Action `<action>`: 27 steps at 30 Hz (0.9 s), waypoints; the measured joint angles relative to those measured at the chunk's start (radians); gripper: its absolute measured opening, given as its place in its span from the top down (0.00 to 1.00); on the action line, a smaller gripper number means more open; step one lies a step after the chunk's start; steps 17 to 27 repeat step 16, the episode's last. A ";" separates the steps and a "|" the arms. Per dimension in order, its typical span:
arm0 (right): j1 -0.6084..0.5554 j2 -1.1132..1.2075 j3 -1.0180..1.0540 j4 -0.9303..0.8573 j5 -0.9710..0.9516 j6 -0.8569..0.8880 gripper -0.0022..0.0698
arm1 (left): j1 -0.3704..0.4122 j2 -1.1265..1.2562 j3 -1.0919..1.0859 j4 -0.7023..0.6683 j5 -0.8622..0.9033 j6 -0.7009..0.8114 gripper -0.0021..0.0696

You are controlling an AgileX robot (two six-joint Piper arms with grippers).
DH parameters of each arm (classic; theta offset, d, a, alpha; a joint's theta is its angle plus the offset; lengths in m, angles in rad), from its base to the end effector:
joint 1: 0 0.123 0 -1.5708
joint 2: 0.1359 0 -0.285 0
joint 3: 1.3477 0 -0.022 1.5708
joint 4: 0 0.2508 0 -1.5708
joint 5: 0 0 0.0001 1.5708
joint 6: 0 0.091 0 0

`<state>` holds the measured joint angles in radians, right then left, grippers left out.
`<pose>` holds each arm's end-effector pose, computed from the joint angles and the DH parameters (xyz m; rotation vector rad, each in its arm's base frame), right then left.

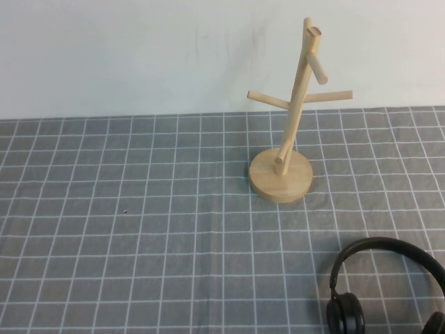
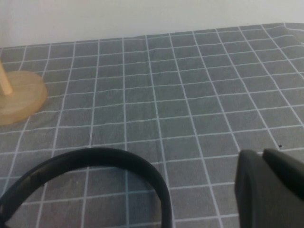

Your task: Take out the headphones from the headphone stand

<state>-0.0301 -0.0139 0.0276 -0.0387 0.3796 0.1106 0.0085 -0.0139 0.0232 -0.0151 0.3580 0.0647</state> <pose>0.0523 -0.0029 0.1705 0.1081 1.8735 0.0172 0.0529 0.0000 0.1739 0.0426 1.8505 0.0362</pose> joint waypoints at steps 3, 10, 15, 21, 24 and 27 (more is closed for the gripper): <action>-0.002 0.000 0.000 -0.002 0.000 0.009 0.98 | 0.000 0.000 0.000 0.000 0.000 0.000 0.98; -0.002 0.000 0.000 -0.002 0.000 0.011 0.98 | 0.000 0.000 0.000 0.000 0.000 0.000 0.98; -0.014 0.000 0.000 -0.002 0.000 0.012 0.98 | 0.000 0.000 0.000 0.000 0.000 0.000 0.98; -0.020 0.000 0.000 -0.003 0.000 0.012 0.98 | 0.000 0.000 0.000 0.000 0.000 0.000 0.98; -0.020 0.000 0.000 -0.003 0.000 0.012 0.98 | 0.000 0.000 0.000 0.000 0.000 0.000 0.98; -0.020 0.000 0.000 -0.003 0.000 0.012 0.98 | 0.000 0.000 0.000 0.000 0.000 0.000 0.98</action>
